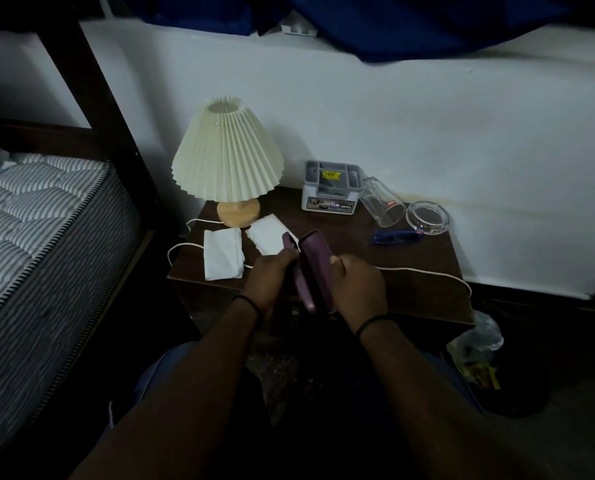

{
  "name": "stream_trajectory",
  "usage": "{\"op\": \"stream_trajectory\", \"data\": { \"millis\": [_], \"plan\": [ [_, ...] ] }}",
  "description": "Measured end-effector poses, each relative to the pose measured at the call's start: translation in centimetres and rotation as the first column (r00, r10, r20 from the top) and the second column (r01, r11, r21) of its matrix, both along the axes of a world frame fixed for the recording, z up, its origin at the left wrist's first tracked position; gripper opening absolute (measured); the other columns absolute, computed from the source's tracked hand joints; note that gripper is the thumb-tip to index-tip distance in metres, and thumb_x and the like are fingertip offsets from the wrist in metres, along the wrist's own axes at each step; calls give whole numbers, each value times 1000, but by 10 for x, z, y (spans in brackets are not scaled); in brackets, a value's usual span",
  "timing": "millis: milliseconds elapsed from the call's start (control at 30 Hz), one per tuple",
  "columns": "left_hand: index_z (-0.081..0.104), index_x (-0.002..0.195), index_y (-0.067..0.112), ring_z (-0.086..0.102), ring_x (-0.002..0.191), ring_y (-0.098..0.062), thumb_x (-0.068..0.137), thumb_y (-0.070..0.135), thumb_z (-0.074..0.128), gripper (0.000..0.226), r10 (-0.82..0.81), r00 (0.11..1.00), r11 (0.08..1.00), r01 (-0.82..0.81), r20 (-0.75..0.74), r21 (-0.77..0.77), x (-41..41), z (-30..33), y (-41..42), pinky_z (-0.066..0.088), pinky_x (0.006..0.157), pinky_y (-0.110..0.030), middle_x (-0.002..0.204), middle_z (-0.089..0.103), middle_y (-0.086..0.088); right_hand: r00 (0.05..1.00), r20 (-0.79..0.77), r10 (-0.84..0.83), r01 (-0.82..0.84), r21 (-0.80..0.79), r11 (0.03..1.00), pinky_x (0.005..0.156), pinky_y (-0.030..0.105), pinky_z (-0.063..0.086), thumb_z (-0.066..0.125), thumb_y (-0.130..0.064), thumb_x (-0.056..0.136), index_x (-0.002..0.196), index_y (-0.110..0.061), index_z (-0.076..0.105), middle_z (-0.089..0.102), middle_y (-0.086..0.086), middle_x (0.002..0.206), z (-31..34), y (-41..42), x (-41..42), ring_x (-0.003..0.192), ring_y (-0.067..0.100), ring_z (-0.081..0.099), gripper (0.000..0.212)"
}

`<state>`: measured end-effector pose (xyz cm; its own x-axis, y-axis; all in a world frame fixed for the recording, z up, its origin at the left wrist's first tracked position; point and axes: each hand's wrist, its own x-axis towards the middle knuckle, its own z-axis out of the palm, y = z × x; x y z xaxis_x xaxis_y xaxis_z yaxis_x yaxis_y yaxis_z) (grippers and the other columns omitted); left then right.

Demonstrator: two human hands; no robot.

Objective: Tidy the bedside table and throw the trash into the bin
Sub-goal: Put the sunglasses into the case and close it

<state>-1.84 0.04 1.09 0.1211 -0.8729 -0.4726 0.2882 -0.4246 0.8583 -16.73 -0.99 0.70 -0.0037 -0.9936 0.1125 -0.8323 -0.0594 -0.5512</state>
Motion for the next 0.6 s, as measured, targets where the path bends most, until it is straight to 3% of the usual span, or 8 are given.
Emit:
{"op": "stream_trajectory", "data": {
  "millis": [67,167,367,467,600],
  "plan": [
    [66,112,11,65,101,-31,97,28,48,29,29,994,999,-26,-108,31,0,1,-1,54,84,-43,111,68,-15,988,122,-93,87,51,995,66,28,29,43,-28,100,75,-10,58,68,16,88,-5,-5,-5,87,33,62,34],
    [60,120,13,64,96,-27,99,26,45,30,91,967,995,-79,-236,60,-4,1,-3,52,75,-39,106,67,-10,943,281,-178,144,135,980,69,33,38,45,-29,99,70,-10,57,60,14,76,-10,-13,-10,78,30,58,37],
    [56,132,12,65,103,-28,101,28,46,36,92,949,995,-76,-301,67,-9,-13,-14,54,81,-42,119,67,-13,873,418,-251,166,228,959,67,36,41,52,-32,96,61,-6,55,51,7,61,-24,-32,-18,64,22,48,44],
    [55,135,12,61,114,-32,101,27,46,38,87,944,996,-80,-319,34,-8,-21,-23,51,92,-46,127,64,-15,898,376,-227,175,169,970,70,35,43,52,-34,96,75,-2,66,65,14,74,-23,-44,-27,73,28,58,41],
    [54,135,13,59,120,-33,102,27,45,37,75,941,997,-78,-329,4,-6,-30,-33,49,97,-48,129,63,-14,918,267,-293,301,11,954,81,30,42,56,-24,92,95,-12,72,72,9,102,-25,-64,-44,99,27,64,20]
  ]
}}
